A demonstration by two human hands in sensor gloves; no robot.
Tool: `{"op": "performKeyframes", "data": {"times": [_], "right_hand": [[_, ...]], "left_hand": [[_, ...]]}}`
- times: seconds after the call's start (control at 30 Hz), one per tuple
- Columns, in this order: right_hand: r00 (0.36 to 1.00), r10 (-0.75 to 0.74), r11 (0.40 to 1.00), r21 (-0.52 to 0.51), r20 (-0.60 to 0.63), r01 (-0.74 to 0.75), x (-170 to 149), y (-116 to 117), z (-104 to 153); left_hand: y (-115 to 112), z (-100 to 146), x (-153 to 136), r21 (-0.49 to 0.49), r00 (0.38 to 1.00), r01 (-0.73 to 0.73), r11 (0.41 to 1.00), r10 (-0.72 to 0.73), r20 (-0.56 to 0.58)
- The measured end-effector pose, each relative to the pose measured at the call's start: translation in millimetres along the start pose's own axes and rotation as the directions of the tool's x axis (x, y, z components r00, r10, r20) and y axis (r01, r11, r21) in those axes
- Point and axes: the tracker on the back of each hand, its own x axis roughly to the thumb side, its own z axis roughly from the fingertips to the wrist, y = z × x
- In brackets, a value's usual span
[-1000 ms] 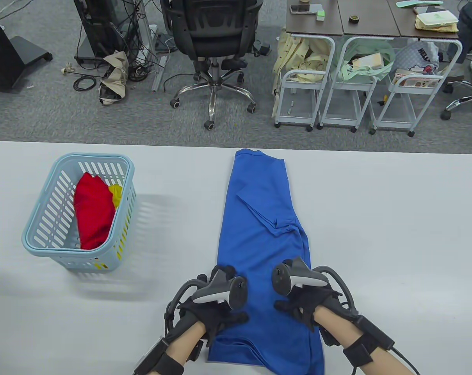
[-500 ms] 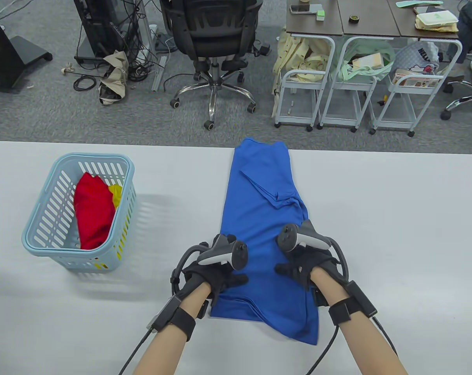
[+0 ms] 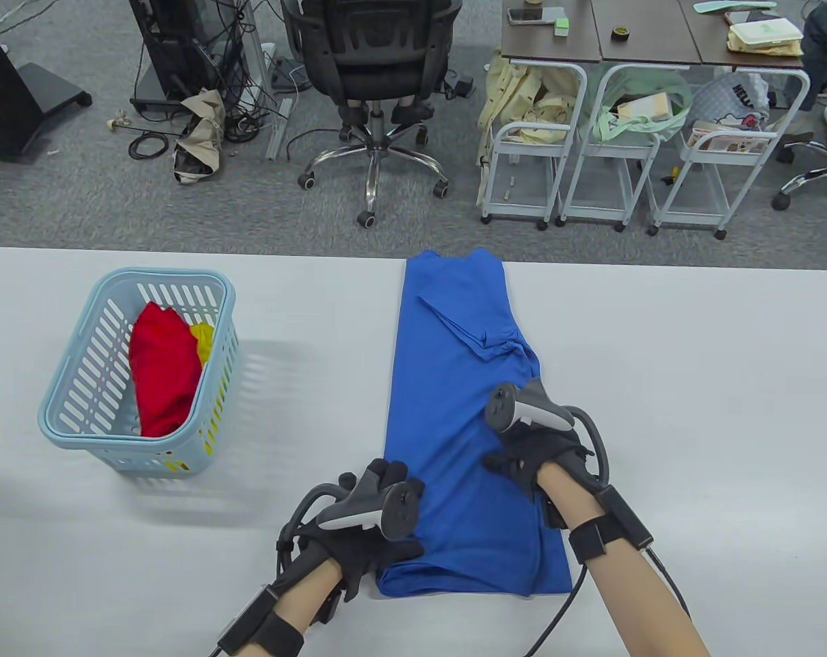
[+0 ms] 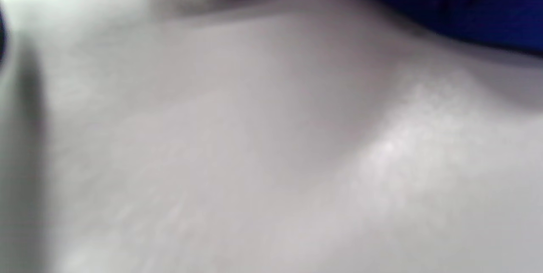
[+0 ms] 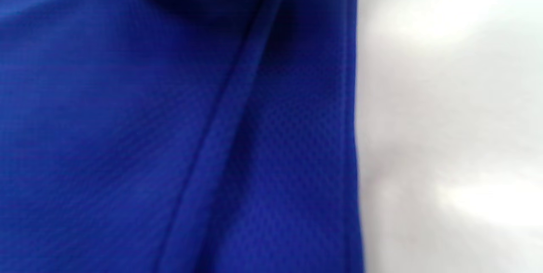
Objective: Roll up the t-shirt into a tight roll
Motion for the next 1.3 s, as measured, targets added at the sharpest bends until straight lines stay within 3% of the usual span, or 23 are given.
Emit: {"op": "performKeyframes", "data": {"times": [0.07,0.2,0.27,0.33,0.43,0.6,0.73,0.83,0.93,1.13,1.3], "right_hand": [[0.994,0.094,0.995,-0.036,0.052,-0.093,10,9,22],[0.983,0.059,0.998,0.005,0.176,-0.061,9,46,62],[0.990,0.077,0.997,0.023,0.119,-0.080,-15,68,72],[0.994,-0.039,0.998,0.043,0.099,0.035,-43,77,76],[0.989,-0.144,0.990,0.017,0.042,0.143,-71,78,80],[0.991,-0.117,0.992,-0.032,0.072,0.120,-70,71,84],[0.985,-0.082,0.987,-0.122,0.149,0.100,-56,60,101],[0.974,-0.025,0.977,-0.199,0.226,0.071,-44,54,114],[0.958,0.031,0.969,-0.244,0.287,0.042,-32,54,120],[0.934,0.088,0.983,-0.182,0.345,-0.025,-20,65,120],[0.944,0.131,0.984,-0.153,0.303,-0.088,-14,72,116]], "left_hand": [[-3,-1,0,0.000,1.000,-0.020,1.000,0.020,0.001],[-3,-1,0,-0.010,1.000,-0.012,1.000,0.012,-0.002],[-3,0,0,-0.013,1.000,-0.014,1.000,0.014,-0.002],[-3,-1,1,-0.019,1.000,-0.010,1.000,0.010,-0.003],[-3,-1,3,-0.017,1.000,-0.001,1.000,0.001,0.002],[5,5,-1,0.035,0.999,-0.035,0.999,0.034,0.034],[22,28,-9,0.180,0.988,-0.143,0.973,0.130,0.079],[34,47,-12,0.316,0.993,-0.110,0.942,0.092,0.073],[39,56,-9,0.383,0.993,-0.091,0.919,0.057,0.100],[27,48,21,0.252,0.978,-0.056,0.966,0.003,0.208],[14,39,40,0.173,0.975,0.124,0.977,-0.152,0.164]]}}
